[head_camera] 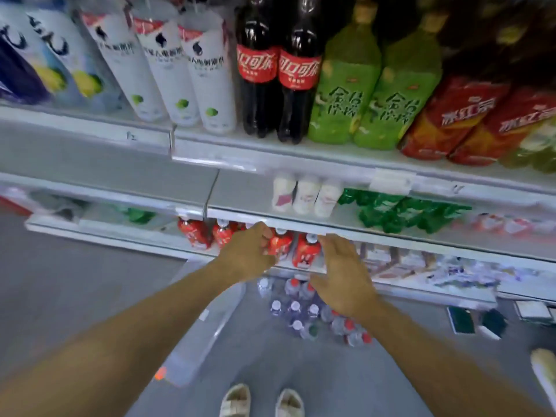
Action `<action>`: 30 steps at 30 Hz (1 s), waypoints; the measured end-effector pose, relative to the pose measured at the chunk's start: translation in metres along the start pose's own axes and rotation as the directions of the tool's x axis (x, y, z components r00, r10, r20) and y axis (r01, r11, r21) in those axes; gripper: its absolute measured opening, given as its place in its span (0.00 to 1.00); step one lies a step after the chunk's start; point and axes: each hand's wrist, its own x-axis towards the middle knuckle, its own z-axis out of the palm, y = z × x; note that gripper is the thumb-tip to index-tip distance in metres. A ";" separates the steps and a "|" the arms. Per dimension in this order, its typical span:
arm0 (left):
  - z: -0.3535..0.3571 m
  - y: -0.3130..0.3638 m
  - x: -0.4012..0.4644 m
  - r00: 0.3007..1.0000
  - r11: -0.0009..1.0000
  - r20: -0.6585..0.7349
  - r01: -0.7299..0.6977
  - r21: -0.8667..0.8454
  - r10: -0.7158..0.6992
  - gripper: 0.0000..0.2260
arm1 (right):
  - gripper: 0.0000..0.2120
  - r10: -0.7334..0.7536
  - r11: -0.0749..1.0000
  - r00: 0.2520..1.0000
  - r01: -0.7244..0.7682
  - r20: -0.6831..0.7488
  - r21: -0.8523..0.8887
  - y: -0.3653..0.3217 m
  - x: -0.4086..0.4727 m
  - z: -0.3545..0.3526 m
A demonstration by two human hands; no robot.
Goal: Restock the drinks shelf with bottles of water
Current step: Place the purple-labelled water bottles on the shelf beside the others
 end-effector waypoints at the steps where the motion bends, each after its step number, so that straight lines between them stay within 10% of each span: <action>1: 0.010 -0.013 0.004 1.000 1.000 -0.005 0.015 0.002 -0.015 0.17 | 0.33 -0.005 1.000 1.000 0.005 0.016 -0.001 0.004 0.003 0.015; 14: 0.150 -0.187 0.058 0.969 0.974 0.104 0.217 0.067 -0.223 0.22 | 0.29 0.036 0.988 0.994 -0.051 0.105 0.146 0.047 0.048 0.227; 30: 0.256 -0.337 0.196 0.988 0.977 0.005 0.149 0.156 -0.151 0.26 | 0.33 0.017 0.978 0.997 -0.032 0.074 0.206 0.094 0.186 0.436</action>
